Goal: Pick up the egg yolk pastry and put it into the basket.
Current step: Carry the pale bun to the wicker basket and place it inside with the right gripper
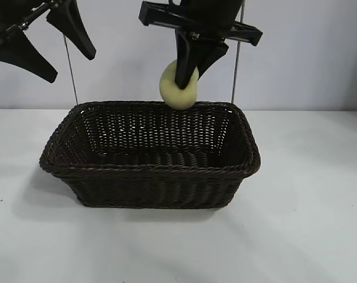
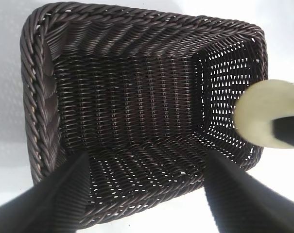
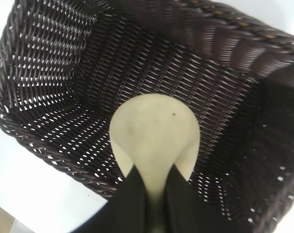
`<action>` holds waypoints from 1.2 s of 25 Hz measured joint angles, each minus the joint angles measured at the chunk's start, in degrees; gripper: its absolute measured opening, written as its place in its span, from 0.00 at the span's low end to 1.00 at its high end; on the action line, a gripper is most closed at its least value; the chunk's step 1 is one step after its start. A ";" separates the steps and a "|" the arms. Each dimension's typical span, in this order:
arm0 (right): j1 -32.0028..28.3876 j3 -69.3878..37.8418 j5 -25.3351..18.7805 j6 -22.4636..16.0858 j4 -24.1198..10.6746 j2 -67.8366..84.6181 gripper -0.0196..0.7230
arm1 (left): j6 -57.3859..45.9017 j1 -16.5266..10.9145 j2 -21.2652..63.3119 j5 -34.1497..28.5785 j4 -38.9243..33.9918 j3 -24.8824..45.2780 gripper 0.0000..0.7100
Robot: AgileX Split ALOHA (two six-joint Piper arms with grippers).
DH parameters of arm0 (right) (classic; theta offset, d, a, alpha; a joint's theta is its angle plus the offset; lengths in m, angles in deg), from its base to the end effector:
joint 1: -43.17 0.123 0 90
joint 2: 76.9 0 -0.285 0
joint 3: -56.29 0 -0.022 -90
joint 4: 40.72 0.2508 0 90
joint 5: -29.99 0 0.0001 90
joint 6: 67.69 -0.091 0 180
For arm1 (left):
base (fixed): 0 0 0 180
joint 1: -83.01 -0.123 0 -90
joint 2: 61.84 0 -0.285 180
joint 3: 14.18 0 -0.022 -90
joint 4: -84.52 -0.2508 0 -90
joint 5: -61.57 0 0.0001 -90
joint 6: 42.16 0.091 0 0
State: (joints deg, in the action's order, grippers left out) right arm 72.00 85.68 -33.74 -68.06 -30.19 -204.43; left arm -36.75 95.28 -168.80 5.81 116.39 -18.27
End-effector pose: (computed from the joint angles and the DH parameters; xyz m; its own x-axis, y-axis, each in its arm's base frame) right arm 0.3900 0.2317 0.2501 -0.8735 -0.3813 -0.3026 -0.4458 0.8763 0.1829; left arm 0.3513 -0.1171 0.2875 -0.9442 -0.0154 -0.3290 0.1553 0.8601 -0.4859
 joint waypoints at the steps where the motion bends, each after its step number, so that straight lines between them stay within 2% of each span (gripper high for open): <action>1: 0.00 0.00 0.71 0.00 0.01 -0.58 0.07 | 0.00 0.00 0.00 0.00 0.00 0.00 0.69; 10: 0.00 0.00 2.29 0.00 0.61 -4.04 0.07 | 0.00 0.00 0.00 0.00 0.00 0.00 0.69; 13: 0.00 0.00 2.35 -0.06 0.61 -4.67 0.12 | 0.00 0.00 0.00 0.00 0.00 0.00 0.69; 17: 0.00 0.00 2.35 -0.06 0.62 -5.07 0.31 | 0.06 0.00 0.00 0.00 0.00 0.00 0.69; 20: 0.00 0.00 2.24 -0.06 0.62 -5.07 0.56 | 0.06 0.00 0.00 0.00 0.00 0.00 0.69; 22: 0.00 0.00 2.02 -0.06 0.66 -5.07 0.66 | 0.11 0.00 0.00 0.00 0.00 0.00 0.69; 26: 0.00 0.00 1.30 -0.06 0.73 -5.07 0.72 | 0.17 0.00 0.00 0.00 0.00 0.00 0.69; 30: 0.00 0.00 0.19 -0.06 0.73 -4.64 0.72 | 0.23 0.00 0.00 0.00 0.00 0.00 0.69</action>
State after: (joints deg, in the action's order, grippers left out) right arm 72.00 85.68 -33.55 -68.11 -29.46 -209.08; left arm -36.52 95.28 -168.80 5.81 116.39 -18.27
